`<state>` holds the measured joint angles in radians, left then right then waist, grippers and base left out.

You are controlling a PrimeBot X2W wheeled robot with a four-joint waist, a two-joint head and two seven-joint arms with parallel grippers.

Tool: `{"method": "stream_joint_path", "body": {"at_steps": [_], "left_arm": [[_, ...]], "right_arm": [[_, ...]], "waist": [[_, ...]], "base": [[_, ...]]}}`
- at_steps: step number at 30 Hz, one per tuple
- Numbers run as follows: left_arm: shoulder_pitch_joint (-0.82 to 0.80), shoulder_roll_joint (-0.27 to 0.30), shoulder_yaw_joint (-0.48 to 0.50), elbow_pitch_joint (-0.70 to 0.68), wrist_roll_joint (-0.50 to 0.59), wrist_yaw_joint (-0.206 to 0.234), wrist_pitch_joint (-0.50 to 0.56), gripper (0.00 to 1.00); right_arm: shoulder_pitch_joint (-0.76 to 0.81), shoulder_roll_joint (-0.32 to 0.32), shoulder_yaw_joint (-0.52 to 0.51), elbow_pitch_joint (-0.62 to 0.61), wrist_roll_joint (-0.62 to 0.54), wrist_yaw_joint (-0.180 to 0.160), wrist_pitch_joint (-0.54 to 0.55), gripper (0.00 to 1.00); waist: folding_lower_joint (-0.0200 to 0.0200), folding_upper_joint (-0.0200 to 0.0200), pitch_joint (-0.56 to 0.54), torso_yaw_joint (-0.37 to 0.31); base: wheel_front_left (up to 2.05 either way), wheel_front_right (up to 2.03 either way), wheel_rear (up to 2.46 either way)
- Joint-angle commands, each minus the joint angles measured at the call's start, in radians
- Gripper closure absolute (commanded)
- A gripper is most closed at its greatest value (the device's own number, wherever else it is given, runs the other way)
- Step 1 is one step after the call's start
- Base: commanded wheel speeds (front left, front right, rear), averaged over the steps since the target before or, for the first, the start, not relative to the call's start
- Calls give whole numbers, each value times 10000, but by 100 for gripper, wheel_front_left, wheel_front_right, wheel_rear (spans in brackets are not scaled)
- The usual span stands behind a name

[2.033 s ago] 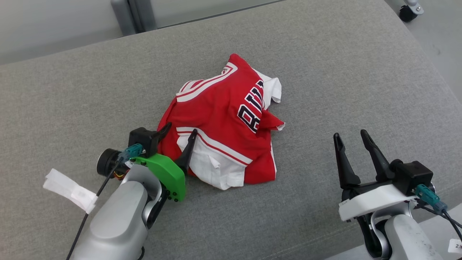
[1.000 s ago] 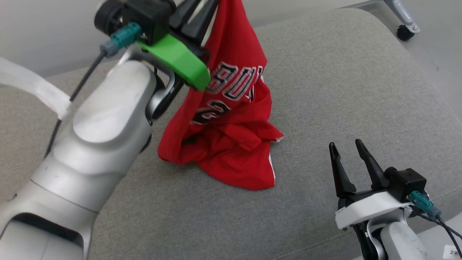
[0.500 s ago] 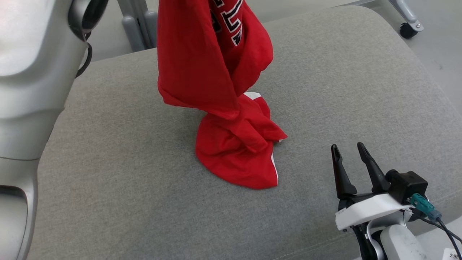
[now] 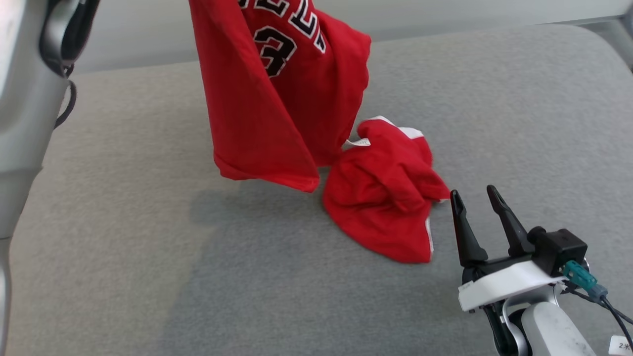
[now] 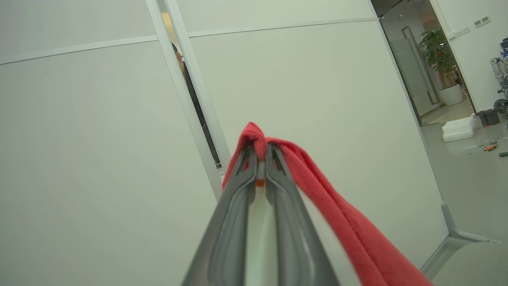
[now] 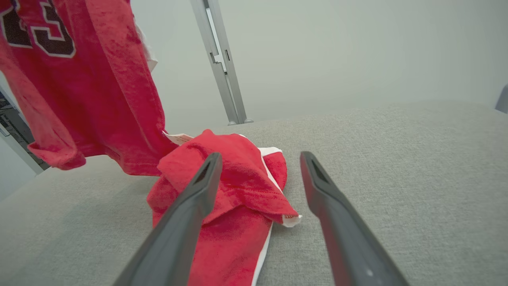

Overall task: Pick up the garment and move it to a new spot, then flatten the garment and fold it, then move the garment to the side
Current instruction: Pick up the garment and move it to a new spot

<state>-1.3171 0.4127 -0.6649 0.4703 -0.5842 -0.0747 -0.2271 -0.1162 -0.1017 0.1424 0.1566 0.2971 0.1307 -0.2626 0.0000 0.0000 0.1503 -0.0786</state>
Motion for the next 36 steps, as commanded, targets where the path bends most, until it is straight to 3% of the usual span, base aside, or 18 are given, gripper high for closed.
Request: {"method": "stream_joint_path", "body": {"at_steps": [1,11,19,27,36], "left_arm": [[172,162,86,-74,49,127,-49,100],[723,1197,545,-488,-92,635,-33,100],[1188,2051,1086,-851,-315,1090,-15,100],[1438,2670,1559,-1180,-498,1488,-31,100],[824,3235,1992,-643,-633,1365,-90,100]], "right_arm": [[-86,-48,6,-86,-62,1,-34,0],[-338,-228,614,-541,-195,1,-34,0],[-623,-372,1115,-751,-223,1,-34,0],[-812,-650,1464,-920,-220,1,-34,0],[-948,-922,1672,-1357,-242,1,-34,0]], "waist": [[0,0,81,1066],[0,0,278,2840],[0,0,693,3646],[0,0,1150,3758],[0,0,1600,3144]], "base": [[0,0,0],[0,0,0],[0,0,0],[0,0,0],[0,0,0]]}}
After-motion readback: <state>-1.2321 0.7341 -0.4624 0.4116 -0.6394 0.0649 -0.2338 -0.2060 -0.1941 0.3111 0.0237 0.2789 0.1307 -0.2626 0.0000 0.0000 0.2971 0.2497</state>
